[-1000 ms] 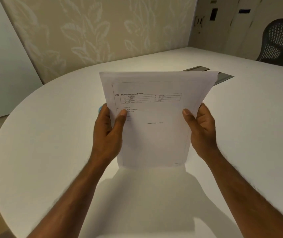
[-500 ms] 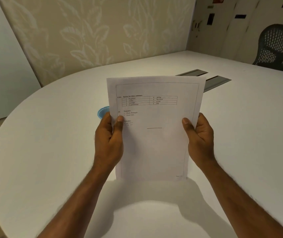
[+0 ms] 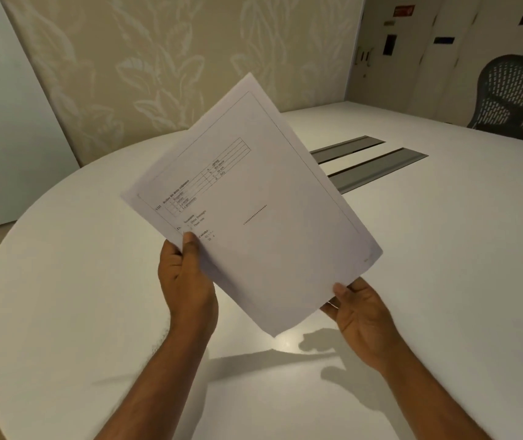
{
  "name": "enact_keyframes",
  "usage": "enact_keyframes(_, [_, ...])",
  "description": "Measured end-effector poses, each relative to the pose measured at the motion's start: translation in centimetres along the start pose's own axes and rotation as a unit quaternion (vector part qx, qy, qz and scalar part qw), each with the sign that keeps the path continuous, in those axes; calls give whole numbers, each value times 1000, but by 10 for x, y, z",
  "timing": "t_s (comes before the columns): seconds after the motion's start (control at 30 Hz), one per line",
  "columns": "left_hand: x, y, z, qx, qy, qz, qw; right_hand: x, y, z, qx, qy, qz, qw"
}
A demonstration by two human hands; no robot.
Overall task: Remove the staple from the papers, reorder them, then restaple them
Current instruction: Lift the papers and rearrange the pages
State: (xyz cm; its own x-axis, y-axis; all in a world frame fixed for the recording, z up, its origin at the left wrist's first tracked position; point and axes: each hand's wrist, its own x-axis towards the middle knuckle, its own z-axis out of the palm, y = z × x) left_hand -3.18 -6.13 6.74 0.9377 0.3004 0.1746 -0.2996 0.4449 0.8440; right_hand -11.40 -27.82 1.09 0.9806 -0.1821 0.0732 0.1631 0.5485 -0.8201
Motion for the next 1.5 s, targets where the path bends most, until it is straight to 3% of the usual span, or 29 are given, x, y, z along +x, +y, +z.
enact_keyframes(0.1, [-7, -11, -4, -39, -23, -46, 998, 5, 0, 13, -4, 20, -49, 999])
enact_keyframes(0.23, [17, -6, -30, -66, -57, -36, 996, 11, -24, 6, -121, 102, -124, 980])
enact_keyframes(0.33, [45, 8, -56, 36, -97, -35, 994, 11, -38, -7, -203, 114, -155, 960])
enact_keyframes(0.43, [57, 15, -72, 180, -214, -13, 960, 10, -47, -13, -257, 98, -175, 945])
enact_keyframes(0.53, [53, 18, -73, 221, -284, -19, 933, 9, -51, -11, -296, 76, -183, 934])
enact_keyframes(0.87, [17, -15, -78, 248, -188, 44, 949, 1, -29, -11, -334, 72, -196, 919])
enact_keyframes(1.0, [6, -34, -81, 302, -185, 25, 935, 0, -17, -22, -365, 86, -167, 912])
enact_keyframes(1.17, [19, -9, -66, 338, -219, 78, 912, 10, -51, -11, -343, 118, -219, 906])
enact_keyframes(1.2, [22, -1, -61, 359, -240, 93, 897, 13, -64, -6, -356, 141, -256, 888])
enact_keyframes(1.27, [27, 19, -48, 398, -293, 117, 861, 17, -95, 5, -454, 159, -346, 806])
enact_keyframes(1.33, [29, 36, -34, 415, -347, 130, 831, 21, -126, 23, -556, 107, -387, 727])
enact_keyframes(1.4, [29, 49, -21, 416, -388, 131, 812, 27, -140, 43, -633, 18, -322, 704])
enact_keyframes(1.5, [30, 61, -6, 431, -434, 132, 780, 31, -134, 59, -675, -108, -152, 714])
